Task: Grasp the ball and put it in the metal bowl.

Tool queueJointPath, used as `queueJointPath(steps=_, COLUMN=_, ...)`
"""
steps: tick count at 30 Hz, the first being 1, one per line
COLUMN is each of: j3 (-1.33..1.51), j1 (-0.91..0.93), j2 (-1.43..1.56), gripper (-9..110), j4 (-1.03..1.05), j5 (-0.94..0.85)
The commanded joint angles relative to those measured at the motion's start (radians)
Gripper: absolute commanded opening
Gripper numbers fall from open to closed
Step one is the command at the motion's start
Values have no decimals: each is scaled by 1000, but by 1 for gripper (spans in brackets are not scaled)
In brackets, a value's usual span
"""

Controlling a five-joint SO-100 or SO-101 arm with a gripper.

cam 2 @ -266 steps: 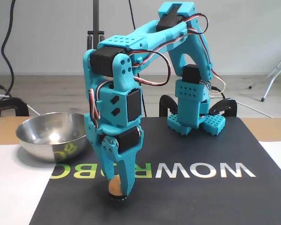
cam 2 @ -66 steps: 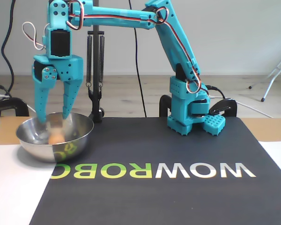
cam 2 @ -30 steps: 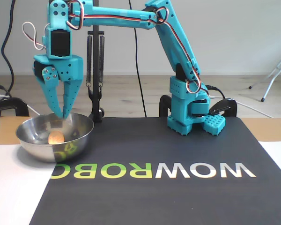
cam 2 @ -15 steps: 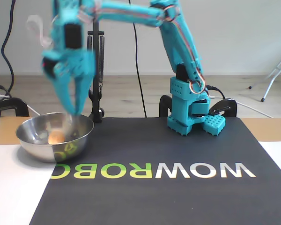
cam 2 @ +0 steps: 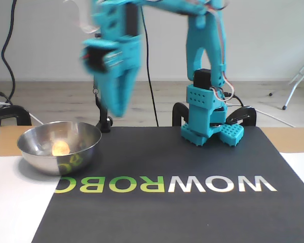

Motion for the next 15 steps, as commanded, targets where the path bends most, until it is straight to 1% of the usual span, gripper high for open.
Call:
queueJointPath(steps=1, j3=74, j1=-54, j2=129, gripper=0, j4=-17, j5=35)
queueJointPath(steps=7, j3=219, j1=-183, j2=259, gripper=0, j4=-37, j5=98)
queueJointPath(steps=15, j3=314, j1=-376, j2=360, gripper=0, j4=-37, j5=181)
